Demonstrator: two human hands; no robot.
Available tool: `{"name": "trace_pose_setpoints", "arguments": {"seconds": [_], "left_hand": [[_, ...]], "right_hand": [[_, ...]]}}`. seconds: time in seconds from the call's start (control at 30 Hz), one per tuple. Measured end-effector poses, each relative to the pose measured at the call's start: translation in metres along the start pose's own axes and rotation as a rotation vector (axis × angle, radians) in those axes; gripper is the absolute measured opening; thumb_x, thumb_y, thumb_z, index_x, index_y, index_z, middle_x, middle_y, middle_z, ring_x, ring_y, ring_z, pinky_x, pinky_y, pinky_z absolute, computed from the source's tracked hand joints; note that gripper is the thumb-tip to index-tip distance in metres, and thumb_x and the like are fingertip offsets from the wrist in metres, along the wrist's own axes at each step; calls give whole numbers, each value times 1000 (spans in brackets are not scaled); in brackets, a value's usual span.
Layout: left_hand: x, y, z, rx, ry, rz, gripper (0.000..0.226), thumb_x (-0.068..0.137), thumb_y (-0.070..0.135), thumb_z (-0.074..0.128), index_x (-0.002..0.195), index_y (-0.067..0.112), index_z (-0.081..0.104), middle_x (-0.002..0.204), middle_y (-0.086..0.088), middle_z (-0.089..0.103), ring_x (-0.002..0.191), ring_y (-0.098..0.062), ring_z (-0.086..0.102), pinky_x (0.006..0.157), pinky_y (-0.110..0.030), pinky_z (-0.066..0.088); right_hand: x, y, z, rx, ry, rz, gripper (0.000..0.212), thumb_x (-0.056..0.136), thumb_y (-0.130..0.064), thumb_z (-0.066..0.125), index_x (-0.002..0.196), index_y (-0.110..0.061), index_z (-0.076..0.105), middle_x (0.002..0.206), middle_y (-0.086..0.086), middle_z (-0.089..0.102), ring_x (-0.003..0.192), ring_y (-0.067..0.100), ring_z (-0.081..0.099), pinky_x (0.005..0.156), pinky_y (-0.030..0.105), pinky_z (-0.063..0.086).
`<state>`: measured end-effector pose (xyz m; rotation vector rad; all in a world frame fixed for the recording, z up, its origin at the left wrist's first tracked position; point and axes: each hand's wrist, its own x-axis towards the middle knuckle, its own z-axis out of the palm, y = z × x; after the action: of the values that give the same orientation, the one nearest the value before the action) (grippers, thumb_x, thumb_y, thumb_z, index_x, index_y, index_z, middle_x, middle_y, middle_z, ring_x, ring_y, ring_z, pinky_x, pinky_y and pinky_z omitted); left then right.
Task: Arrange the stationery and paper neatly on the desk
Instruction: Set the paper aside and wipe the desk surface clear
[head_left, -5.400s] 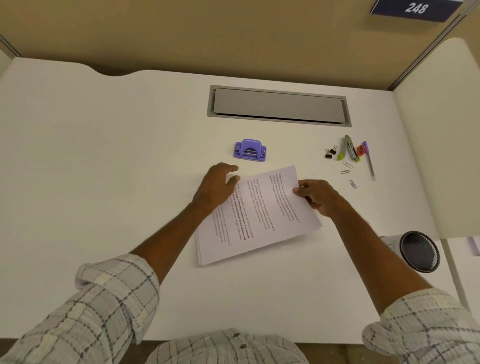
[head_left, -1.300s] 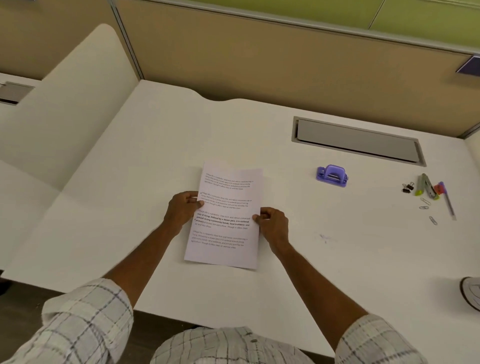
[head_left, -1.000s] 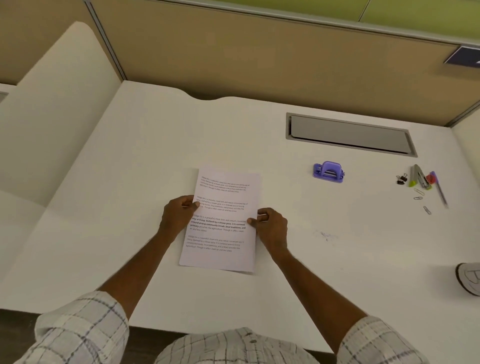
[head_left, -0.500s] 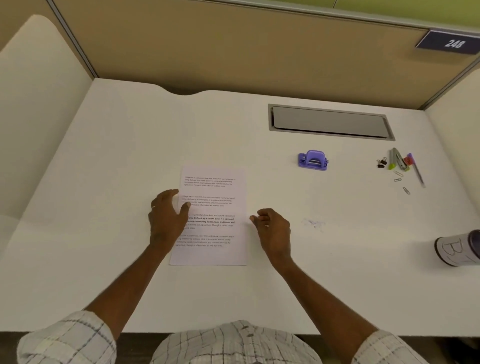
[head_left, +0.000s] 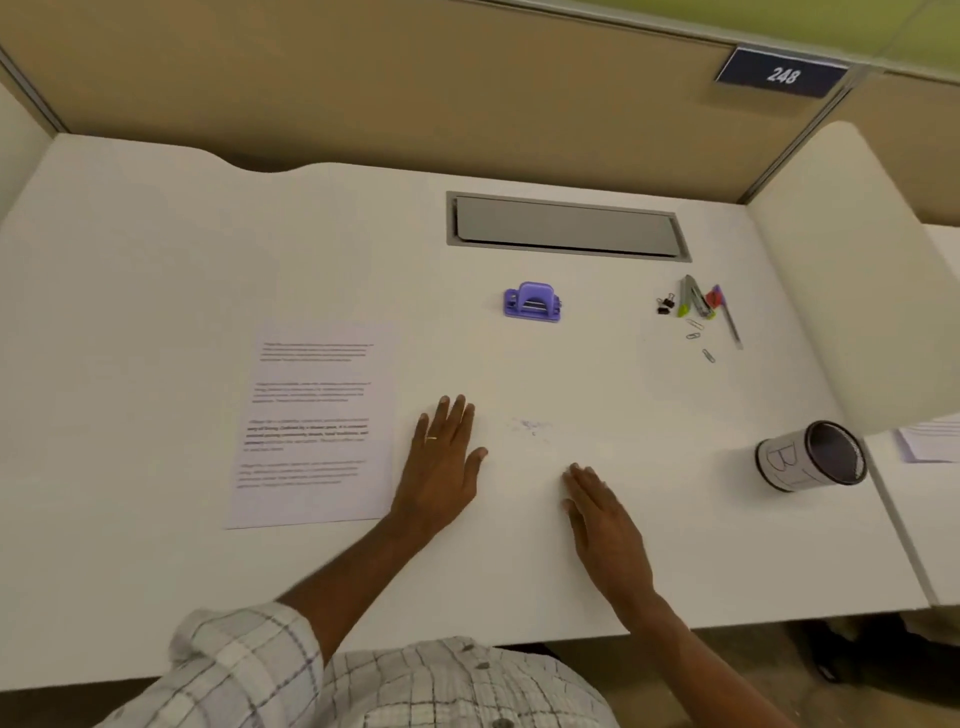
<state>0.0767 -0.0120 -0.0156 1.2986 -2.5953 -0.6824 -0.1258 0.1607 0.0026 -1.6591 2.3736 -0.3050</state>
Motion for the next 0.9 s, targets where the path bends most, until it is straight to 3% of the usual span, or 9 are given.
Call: {"name": "trace_pose_setpoints", "arguments": {"seconds": [0.23,0.5,0.67,0.73,0.8,0.87,0.9], "left_hand": [[24,9,26,185,74,-104,66,104,43,20,159,8,28,169,-10,22,157,-29,19,127,-54,18],[23,9,29,163,121,-117,58,108,35,26,161,14,24,170,-3,19,159,-20,12,129,-48,15],[23,11,29,151,147,-122,56,108,33,29,161,16,25,170,-2,21,159,-18,13,129,-47,16],[22,12,28,132,164,-126,56,107,32,31,161,17,26,170,-1,22,159,-17,14,129,-47,16],[23,13,27,114,181,-125,56,107,31,34,160,16,28,169,-1,23,159,-17,15,129,-47,17],[23,14,26,110,193,-125,56,106,31,36,160,16,29,169,0,24,158,-16,16,128,-47,17],[24,14,26,106,190,-128,56,106,31,36,160,16,29,169,0,24,158,-16,16,129,-47,17]], "right_hand": [[9,27,9,-77,-180,-212,65,108,-47,26,159,-16,2,168,0,-2,154,12,-6,126,36,5],[81,7,18,90,-137,-254,76,106,-50,33,158,-8,-2,167,6,-2,154,16,-6,125,32,0],[114,2,15,115,-201,-531,56,108,-29,36,157,-6,21,165,12,17,153,24,13,124,42,17],[114,23,12,94,-198,-666,50,107,-18,42,153,-4,32,161,11,29,150,24,26,123,38,23],[113,49,4,65,-185,-739,46,105,-12,41,152,-9,38,159,5,37,147,20,33,122,27,21],[112,64,-11,73,-146,-683,46,108,-35,31,148,-18,46,152,-3,46,140,10,38,117,16,23],[113,68,-14,113,-123,-616,52,105,-51,28,143,-24,52,144,-9,52,132,4,42,113,17,30]]}}
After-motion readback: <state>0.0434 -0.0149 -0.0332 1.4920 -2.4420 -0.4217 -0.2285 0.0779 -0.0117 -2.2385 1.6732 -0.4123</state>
